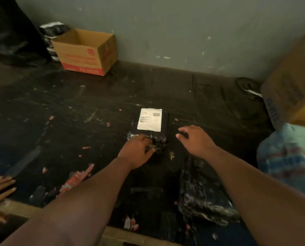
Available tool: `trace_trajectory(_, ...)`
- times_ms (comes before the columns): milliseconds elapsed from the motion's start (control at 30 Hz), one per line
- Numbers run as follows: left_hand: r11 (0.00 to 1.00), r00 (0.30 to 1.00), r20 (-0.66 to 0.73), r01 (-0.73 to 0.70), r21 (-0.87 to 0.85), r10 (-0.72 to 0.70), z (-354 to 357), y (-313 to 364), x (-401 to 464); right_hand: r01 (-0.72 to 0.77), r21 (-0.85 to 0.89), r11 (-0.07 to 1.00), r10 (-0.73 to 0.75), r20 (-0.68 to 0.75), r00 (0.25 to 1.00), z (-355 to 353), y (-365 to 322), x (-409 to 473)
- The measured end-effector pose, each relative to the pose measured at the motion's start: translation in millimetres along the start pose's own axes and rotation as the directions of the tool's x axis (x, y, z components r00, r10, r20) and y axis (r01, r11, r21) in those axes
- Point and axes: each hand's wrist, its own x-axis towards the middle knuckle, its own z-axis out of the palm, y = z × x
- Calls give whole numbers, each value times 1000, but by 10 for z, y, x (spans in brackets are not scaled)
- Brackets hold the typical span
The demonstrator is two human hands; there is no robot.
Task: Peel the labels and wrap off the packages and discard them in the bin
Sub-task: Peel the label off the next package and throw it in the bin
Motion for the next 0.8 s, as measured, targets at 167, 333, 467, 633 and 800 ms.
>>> trace_trajectory(167, 996, 994, -75, 75, -44, -78, -297, -464, 463, 8, 20, 1000, -9, 48, 999, 96, -422, 665)
trace_trajectory(333, 984, 995, 24, 96, -150, -93, -195, -666, 775, -42, -20, 999, 44, 94, 995, 135, -585, 1095)
trace_trajectory(467, 981, 996, 49, 77, -177, -69, -120, -648, 1012, -53, -53, 997, 58, 104, 993, 168, -636, 1417)
trace_trajectory(633, 981, 992, 99, 96, -170, -79, -5, -699, 1187, -62, -53, 997, 68, 113, 991, 247, -641, 1825)
trace_trajectory(800, 974, 987, 140, 112, -196, -85, 69, -751, 1215, -86, -110, 990, 107, 201, 974, 371, -675, 2116)
